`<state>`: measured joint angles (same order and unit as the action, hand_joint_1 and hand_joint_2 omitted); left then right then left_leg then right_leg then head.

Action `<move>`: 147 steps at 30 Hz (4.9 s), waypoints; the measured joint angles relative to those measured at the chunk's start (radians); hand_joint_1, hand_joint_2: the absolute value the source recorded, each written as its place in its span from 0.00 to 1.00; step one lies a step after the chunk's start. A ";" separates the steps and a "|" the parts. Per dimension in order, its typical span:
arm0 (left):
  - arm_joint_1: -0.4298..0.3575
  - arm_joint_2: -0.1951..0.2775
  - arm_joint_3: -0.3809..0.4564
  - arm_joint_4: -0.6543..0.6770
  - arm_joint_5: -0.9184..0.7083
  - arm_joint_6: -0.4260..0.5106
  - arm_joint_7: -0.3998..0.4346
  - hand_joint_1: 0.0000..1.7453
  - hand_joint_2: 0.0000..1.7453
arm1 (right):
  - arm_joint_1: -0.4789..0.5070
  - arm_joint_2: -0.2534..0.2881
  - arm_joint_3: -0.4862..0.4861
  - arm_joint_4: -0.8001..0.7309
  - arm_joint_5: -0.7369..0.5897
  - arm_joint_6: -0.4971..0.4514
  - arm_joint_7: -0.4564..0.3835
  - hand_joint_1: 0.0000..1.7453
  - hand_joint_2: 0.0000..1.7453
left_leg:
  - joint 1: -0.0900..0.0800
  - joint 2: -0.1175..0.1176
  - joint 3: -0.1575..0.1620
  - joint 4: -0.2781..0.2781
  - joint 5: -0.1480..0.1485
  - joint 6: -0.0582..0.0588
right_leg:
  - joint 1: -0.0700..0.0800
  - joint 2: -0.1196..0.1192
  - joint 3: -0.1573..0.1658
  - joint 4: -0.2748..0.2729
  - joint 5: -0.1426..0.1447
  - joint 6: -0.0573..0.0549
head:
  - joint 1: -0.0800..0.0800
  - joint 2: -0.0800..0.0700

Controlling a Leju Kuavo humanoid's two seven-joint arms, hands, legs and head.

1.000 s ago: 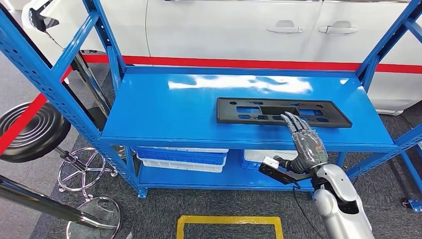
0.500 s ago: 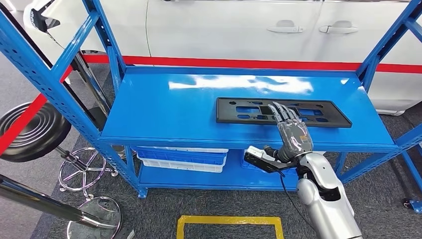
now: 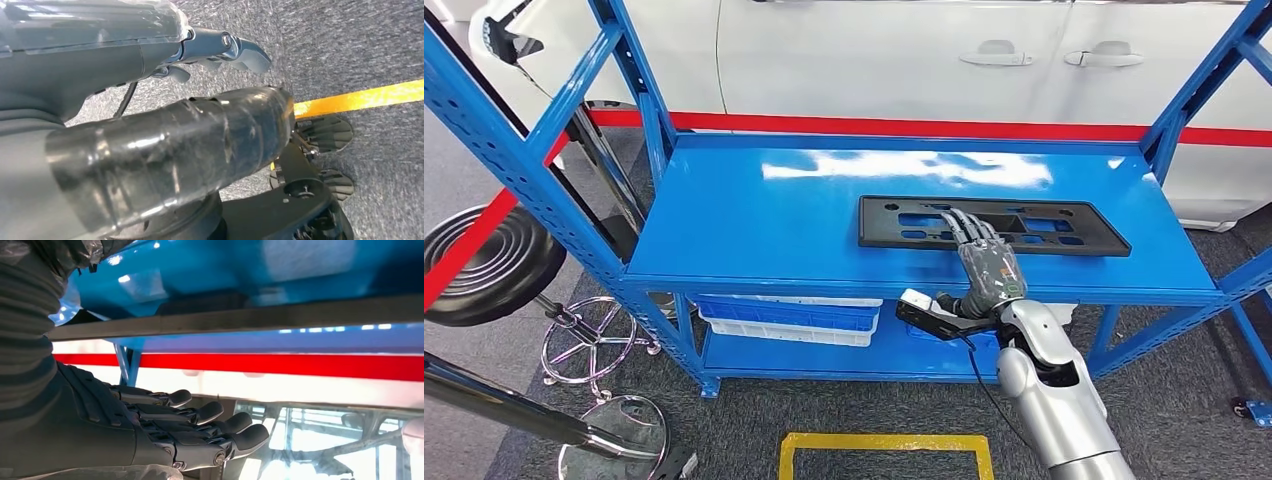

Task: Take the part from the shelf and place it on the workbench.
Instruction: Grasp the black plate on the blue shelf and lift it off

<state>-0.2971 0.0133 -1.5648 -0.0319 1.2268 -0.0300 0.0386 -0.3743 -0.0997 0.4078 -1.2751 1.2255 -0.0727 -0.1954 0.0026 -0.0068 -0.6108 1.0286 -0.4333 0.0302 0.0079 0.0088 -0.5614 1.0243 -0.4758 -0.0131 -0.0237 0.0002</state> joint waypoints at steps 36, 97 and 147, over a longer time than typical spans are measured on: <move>-0.037 -0.026 0.000 -0.043 0.003 0.007 0.023 0.00 0.00 | -0.216 0.052 -0.091 0.434 0.085 -0.071 0.085 0.00 1.00 | 0.000 0.000 0.000 0.000 0.000 0.000 | 0.000 0.001 0.000 0.000 0.000 0.000 | 0.000 0.000; -0.036 -0.025 0.000 -0.050 -0.061 0.012 0.004 0.00 0.25 | -0.219 0.095 -0.106 0.503 0.130 -0.066 0.068 1.00 1.00 | 0.010 0.000 -0.024 0.008 0.015 -0.012 | -0.013 0.004 0.012 -0.003 -0.012 0.014 | 0.002 0.000; 0.009 -0.011 0.000 -0.020 -0.148 0.020 -0.030 0.00 1.00 | 0.022 -0.041 0.032 -0.395 -0.154 -0.020 -0.100 1.00 1.00 | 0.035 0.003 -0.077 0.139 -0.093 -0.051 | -0.041 -0.001 -0.047 0.025 0.020 0.000 | 0.001 0.000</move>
<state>-0.2876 0.0021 -1.5648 -0.0522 1.0789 -0.0102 0.0089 -0.3524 -0.1404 0.4402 -1.6700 1.0716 -0.0927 -0.2951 0.0372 -0.0037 -0.6882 1.1673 -0.5261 -0.0210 -0.0333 0.0079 -0.6084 1.0495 -0.4562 -0.0129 -0.0228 0.0001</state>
